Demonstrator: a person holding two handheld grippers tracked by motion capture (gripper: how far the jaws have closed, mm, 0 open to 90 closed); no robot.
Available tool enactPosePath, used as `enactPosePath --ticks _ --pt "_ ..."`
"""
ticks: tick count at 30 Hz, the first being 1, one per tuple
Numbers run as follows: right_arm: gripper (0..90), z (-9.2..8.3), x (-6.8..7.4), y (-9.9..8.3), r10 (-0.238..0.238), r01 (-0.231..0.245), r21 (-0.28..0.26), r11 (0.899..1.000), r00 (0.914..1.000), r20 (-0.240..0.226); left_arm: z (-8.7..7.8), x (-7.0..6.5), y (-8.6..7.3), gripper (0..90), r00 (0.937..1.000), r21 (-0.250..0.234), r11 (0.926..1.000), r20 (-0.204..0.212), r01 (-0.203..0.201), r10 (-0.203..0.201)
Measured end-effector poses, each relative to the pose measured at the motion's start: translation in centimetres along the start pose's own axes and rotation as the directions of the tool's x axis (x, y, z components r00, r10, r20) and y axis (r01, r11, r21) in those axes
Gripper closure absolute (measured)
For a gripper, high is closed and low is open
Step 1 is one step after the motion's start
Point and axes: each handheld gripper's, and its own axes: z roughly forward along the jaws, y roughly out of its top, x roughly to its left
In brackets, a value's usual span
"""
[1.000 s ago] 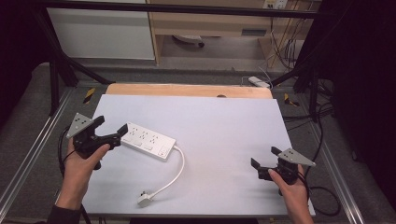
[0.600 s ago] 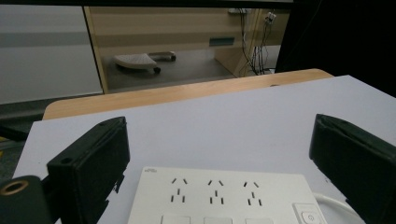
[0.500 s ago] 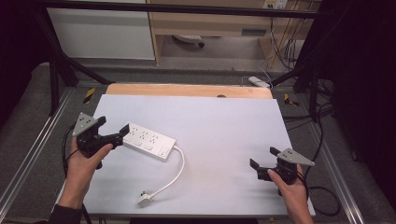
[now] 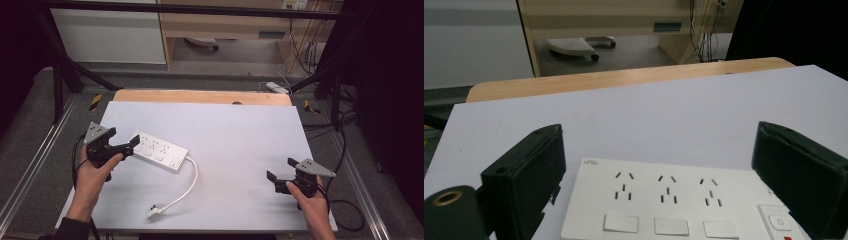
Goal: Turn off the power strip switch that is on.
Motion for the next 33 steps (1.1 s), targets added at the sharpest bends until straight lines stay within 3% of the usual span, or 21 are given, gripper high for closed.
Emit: enactPosePath --ticks 7,20,33 --pt "3.2 0.0 0.0 0.0 0.001 -0.001 0.002 1.0 1.0 -0.002 0.5 0.5 -0.4 8.3 0.9999 0.019 0.9997 -0.008 0.012 -0.012" --pt "3.2 0.1 0.0 -0.1 0.002 -0.002 0.009 1.0 1.0 0.0 2.5 1.0 -0.7 8.0 0.9999 0.037 0.9993 -0.01 -0.011 0.011" --pt "3.2 0.3 -0.1 -0.1 0.015 -0.015 0.014 1.0 0.9999 -0.002 3.6 1.5 -1.4 22.7 0.9986 0.099 0.995 -0.047 -0.019 0.023"
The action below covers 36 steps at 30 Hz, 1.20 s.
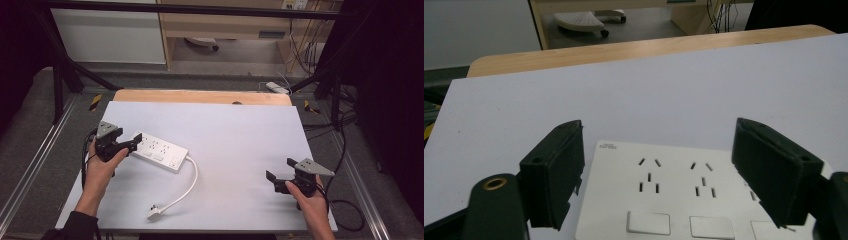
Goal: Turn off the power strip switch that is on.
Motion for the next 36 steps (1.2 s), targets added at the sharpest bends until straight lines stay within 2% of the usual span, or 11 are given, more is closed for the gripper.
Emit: enactPosePath --ticks 10,13,16,17,24,36 --pt "3.5 0.0 0.1 0.0 -0.008 0.008 -0.001 1.0 1.0 -0.002 0.0 1.0 -0.8 42.2 0.9994 0.003 0.9997 -0.021 0.026 -0.026" --pt "3.5 0.0 0.1 0.0 -0.01 0.01 0.002 1.0 0.9999 -0.005 0.1 1.1 -0.9 47.5 0.9996 0.006 0.9996 -0.004 0.028 -0.028" --pt "3.6 0.0 0.1 0.0 -0.01 0.01 0.001 1.0 0.9999 -0.005 0.1 1.1 -1.0 55.0 0.9999 0.004 0.9999 -0.003 0.014 -0.014" --pt "3.6 0.0 0.1 0.0 -0.01 0.01 0.001 1.0 0.9999 -0.005 0.1 1.1 -1.0 55.0 0.9999 0.003 0.9999 -0.001 0.013 -0.013" --pt "3.8 0.0 0.1 0.0 -0.008 0.008 0.004 1.0 0.9999 -0.01 0.1 1.5 -1.3 71.0 0.9999 -0.007 0.9999 -0.001 0.013 -0.013" --pt "3.8 0.0 0.1 0.0 -0.009 0.009 0.005 1.0 0.9999 -0.011 0.4 1.2 -2.0 83.6 0.999 0.035 0.9987 0.026 -0.037 0.036"
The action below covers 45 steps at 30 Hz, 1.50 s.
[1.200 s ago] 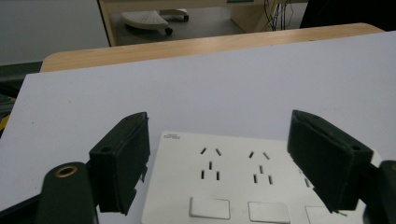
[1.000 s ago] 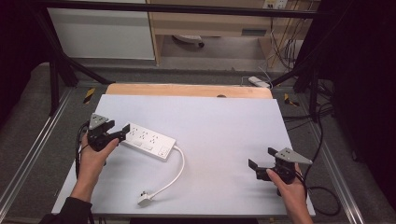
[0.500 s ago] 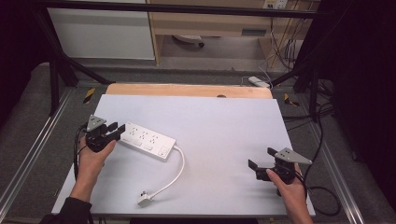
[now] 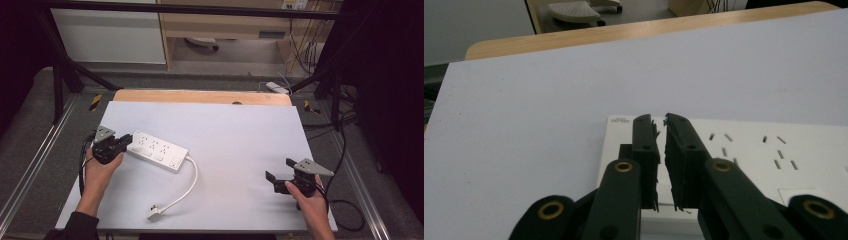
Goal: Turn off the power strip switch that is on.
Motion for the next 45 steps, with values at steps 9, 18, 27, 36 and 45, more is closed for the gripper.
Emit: enactPosePath --ticks 9,18,27,36,45 --pt "3.7 0.0 0.0 0.0 -0.001 0.001 0.002 1.0 1.0 -0.001 0.3 0.2 -0.4 90.0 0.9994 0.029 0.9994 0.027 0.02 -0.021" --pt "3.8 0.0 0.0 0.0 -0.003 0.003 0.001 1.0 1.0 0.0 0.8 0.4 -1.0 90.0 0.9991 0.042 0.9982 0.003 0.042 -0.042" --pt "3.8 0.0 0.0 0.0 -0.003 0.003 0.002 1.0 1.0 0.001 1.3 0.3 -1.4 90.0 0.9989 0.073 0.9964 0.015 0.043 -0.044" --pt "3.9 0.0 0.1 0.0 -0.006 0.006 0.006 1.0 1.0 -0.001 1.6 0.3 -1.7 90.0 0.9991 0.09 0.9953 0.018 0.036 -0.038" --pt "3.9 0.0 0.2 0.0 -0.007 0.007 0.007 1.0 1.0 -0.004 1.7 0.4 -1.7 90.0 0.9987 0.086 0.9953 0.02 0.044 -0.046"
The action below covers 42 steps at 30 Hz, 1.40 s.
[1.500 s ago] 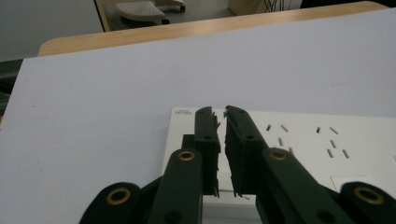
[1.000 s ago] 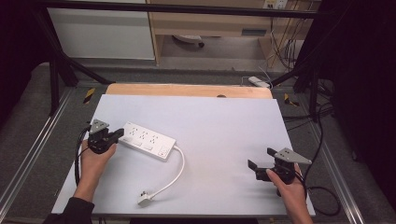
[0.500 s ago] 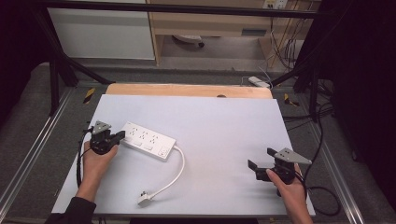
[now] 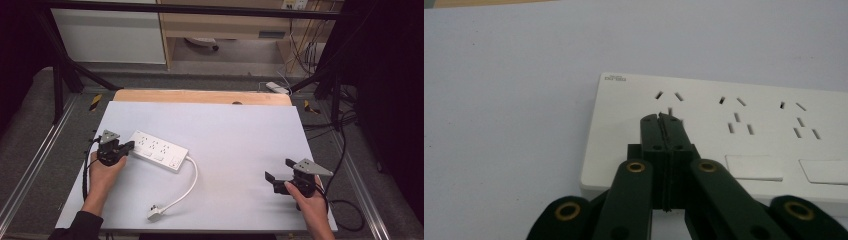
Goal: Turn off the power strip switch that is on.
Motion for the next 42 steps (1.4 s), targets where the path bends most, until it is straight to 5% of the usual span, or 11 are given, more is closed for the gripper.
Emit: enactPosePath --ticks 42 --pt "4.0 0.14 0.07 -0.06 -0.007 0.007 0.008 1.0 1.0 -0.003 0.3 0.15 -0.27 90.0 0.9985 0.003 0.9993 0.038 0.038 -0.038"
